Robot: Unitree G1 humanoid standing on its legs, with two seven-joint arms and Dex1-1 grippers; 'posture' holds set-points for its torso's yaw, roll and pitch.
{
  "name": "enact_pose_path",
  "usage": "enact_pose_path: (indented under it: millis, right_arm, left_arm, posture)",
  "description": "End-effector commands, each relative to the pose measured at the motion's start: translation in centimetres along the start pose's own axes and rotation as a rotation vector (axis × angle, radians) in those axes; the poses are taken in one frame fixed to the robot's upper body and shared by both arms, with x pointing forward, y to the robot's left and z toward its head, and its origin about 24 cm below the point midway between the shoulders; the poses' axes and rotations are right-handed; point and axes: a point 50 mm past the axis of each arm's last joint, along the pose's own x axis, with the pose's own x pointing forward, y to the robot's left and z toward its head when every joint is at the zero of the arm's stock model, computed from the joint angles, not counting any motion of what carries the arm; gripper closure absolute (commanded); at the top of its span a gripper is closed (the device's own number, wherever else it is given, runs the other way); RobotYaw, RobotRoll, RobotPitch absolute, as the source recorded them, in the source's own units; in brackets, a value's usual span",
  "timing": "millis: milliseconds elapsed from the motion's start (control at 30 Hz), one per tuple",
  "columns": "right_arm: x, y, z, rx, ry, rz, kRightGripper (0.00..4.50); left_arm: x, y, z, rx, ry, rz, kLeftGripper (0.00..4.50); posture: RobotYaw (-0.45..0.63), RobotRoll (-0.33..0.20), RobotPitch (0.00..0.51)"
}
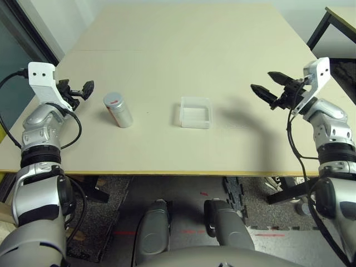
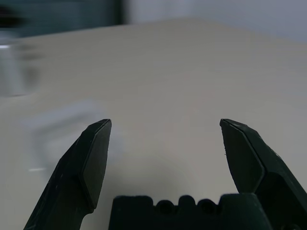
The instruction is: Pour the medicine from the bottle into the box.
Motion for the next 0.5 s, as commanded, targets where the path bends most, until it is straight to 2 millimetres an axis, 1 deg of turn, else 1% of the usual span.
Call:
enact_pose_path:
  millis: [33,133,267,400,500]
  right_arm:
    - [0.9,1.7,0.5,0.005,0.01,0.188,0.0]
    - [1.6,3.0,0.7,-0.003,0.033,0.32,0.0]
    - [2.0,4.3,0.5,-0.017,0.073,0.444,0.0]
    - [2.2,5.2,0.0,-0.02,0.108,0.549,0.0]
    - [2.3,5.5,-0.3,-0.014,0.12,0.583,0.0]
  left_arm:
    - [-0.8,0.2,0.9,0.005,-0.003,-0.045,0.04]
    - [-1.7,-0.1,1.8,0.006,-0.013,-0.09,0.04]
    - [-3.3,-0.7,2.9,0.001,-0.024,-0.152,0.04]
    - [-5.3,-1.4,4.0,-0.012,-0.036,-0.218,0.04]
    - [-6.6,-1.7,4.3,-0.015,-0.037,-0.243,0.04]
  posture:
    - [0.05,0.0,0.11]
    - [0.06,0.0,0.114]
    - [0.08,0.0,0.119]
    - [0.11,0.0,0.124]
    - [0.13,0.0,0.128]
